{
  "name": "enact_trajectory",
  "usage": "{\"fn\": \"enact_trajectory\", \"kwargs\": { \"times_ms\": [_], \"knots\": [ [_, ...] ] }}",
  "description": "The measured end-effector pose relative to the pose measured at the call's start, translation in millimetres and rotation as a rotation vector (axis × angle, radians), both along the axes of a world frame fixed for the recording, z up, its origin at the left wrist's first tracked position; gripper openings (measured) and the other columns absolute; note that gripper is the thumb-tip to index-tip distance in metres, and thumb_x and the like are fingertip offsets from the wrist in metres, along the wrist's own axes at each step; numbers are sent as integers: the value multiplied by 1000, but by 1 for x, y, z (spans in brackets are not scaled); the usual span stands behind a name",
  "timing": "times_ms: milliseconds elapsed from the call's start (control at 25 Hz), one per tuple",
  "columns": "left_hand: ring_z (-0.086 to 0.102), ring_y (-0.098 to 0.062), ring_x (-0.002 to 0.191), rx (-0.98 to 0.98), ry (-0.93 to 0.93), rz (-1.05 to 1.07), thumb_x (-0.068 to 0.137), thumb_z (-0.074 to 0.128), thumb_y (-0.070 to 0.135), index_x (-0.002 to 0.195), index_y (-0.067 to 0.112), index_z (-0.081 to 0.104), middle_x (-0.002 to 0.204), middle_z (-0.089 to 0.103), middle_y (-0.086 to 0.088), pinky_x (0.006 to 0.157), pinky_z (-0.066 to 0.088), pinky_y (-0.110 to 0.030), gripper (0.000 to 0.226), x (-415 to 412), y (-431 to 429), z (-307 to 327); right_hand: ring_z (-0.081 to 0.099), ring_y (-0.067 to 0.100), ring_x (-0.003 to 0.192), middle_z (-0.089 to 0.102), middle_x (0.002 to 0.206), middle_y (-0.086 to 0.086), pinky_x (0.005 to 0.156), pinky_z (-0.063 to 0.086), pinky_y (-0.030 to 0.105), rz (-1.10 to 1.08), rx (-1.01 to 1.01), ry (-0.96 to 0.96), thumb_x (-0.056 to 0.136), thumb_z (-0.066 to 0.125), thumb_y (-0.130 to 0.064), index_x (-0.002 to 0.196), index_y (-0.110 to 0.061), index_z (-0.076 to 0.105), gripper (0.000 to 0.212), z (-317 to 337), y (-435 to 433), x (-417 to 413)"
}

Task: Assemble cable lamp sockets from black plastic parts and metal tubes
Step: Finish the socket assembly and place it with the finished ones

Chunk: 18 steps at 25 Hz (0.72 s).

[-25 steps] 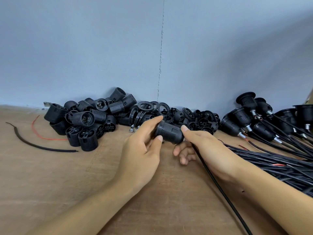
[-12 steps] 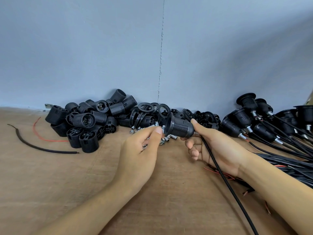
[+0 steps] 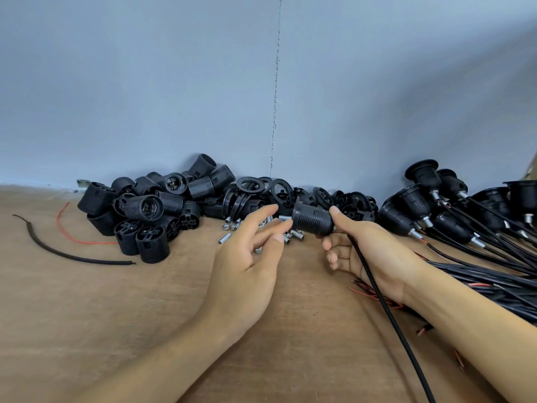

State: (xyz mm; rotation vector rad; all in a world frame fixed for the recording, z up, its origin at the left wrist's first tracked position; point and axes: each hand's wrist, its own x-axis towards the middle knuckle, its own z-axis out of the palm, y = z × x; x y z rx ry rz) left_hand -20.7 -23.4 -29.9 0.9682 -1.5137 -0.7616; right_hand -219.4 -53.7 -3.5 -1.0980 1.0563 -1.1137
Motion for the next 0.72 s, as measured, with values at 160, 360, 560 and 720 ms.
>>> {"fn": "enact_trajectory", "kwargs": {
  "times_ms": [160,360,560,720],
  "knots": [
    [65,13,83,53,-14,55,103,52,36,125,40,58,99,76,21,73,39,1,22,0,-2,0,52,17,52,59,67,7,52,50,27,51,8,-18,86,63,-46,99,-6,59,43,3,1,-2],
    [64,6,95,90,-5,55,106,43,46,120,39,62,98,75,19,83,46,-14,25,1,-10,-1,48,18,52,47,64,5,53,47,28,181,-10,16,91,60,-43,79,-14,50,33,6,6,-2],
    [65,-7,98,105,4,-63,97,40,54,104,40,71,100,73,6,97,52,-44,35,-2,-9,-1,45,15,50,42,61,2,51,44,27,289,10,44,94,57,-39,82,-11,54,31,7,9,-1],
    [63,1,100,111,62,-65,97,39,54,94,34,68,99,72,15,100,50,-38,36,0,-10,3,44,17,49,45,60,5,51,43,28,296,62,98,93,57,-42,87,-7,56,35,6,10,-1]
  ]
}}
